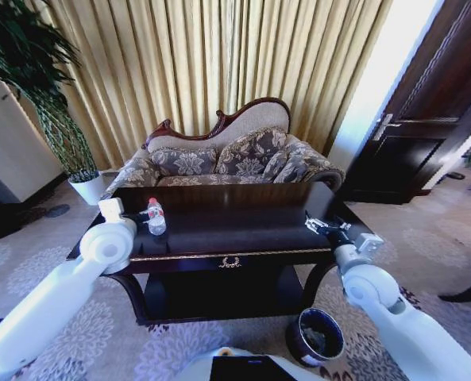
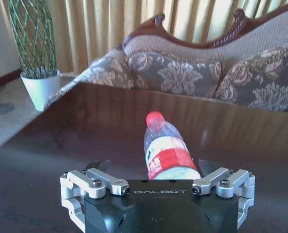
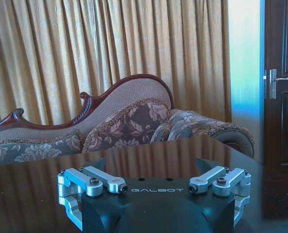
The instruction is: Move to the front of the table and place the trash on the table into the trash bin.
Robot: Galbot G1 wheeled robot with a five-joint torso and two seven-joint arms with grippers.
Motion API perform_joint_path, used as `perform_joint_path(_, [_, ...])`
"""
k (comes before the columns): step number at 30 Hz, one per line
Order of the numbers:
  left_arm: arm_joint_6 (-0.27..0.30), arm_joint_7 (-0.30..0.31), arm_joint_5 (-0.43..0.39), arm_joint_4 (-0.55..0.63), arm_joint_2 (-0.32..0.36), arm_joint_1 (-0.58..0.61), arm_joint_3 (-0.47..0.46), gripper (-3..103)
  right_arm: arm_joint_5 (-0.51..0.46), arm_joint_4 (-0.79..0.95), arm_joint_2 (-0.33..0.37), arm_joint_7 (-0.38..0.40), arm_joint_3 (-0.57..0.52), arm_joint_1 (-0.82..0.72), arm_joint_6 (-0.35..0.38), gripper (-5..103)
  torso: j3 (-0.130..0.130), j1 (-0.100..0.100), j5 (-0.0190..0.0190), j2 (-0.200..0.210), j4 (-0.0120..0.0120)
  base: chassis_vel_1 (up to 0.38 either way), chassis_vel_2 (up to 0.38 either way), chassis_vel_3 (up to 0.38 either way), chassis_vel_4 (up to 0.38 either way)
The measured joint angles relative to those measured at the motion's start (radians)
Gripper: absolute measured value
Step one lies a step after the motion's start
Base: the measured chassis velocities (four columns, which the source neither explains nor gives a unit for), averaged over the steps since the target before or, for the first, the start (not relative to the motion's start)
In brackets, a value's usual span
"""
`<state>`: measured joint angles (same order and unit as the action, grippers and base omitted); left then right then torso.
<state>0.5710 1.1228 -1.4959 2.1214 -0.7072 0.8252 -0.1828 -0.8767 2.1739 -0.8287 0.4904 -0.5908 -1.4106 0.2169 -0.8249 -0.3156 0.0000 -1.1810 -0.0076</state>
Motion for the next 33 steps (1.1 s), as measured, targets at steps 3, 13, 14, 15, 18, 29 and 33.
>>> perform_joint_path(3, [0.005,0.001,0.000,-0.005,-0.011,-0.003,0.009,100,-0.001,0.000,0.000,0.000,-0.008,-0.002,-0.001,100,0.000,0.000,0.0000,0.000,0.0001,0.000,0.000,0.000,0.000])
perform_joint_path(13, [0.020,0.001,0.011,-0.035,-0.041,-0.026,0.052,100,-0.010,0.006,-0.002,0.000,-0.029,-0.012,-0.004,100,0.000,0.000,0.0001,0.000,0.0001,0.000,0.000,0.000,0.000])
perform_joint_path(14, [0.022,0.001,0.011,-0.040,-0.044,-0.029,0.055,100,-0.010,0.006,-0.004,0.000,-0.028,-0.012,-0.005,100,0.000,0.000,0.0000,0.000,0.0002,0.000,0.000,0.000,0.000])
perform_joint_path(15, [0.023,0.001,0.011,-0.042,-0.046,-0.030,0.056,100,-0.010,0.006,-0.005,0.000,-0.028,-0.012,-0.005,100,0.000,0.000,0.0001,0.000,0.0002,0.000,0.000,0.000,0.000])
perform_joint_path(18, [0.026,-0.001,0.011,-0.048,-0.049,-0.034,0.062,100,-0.010,0.004,-0.007,0.000,-0.026,-0.012,-0.007,100,0.000,0.000,0.0001,0.000,0.0001,0.000,0.000,0.000,0.000])
perform_joint_path(29, [0.045,-0.003,0.011,-0.051,-0.051,-0.027,0.061,101,-0.010,0.002,0.000,0.000,-0.031,-0.012,-0.009,100,0.000,0.000,0.0000,0.000,0.0001,0.000,0.000,0.000,0.000])
perform_joint_path(33, [0.046,0.003,0.009,-0.051,-0.051,-0.021,0.055,94,-0.010,0.005,-0.004,0.000,-0.029,-0.014,-0.013,100,0.000,0.000,0.0000,0.000,0.0001,0.000,0.000,0.000,0.000])
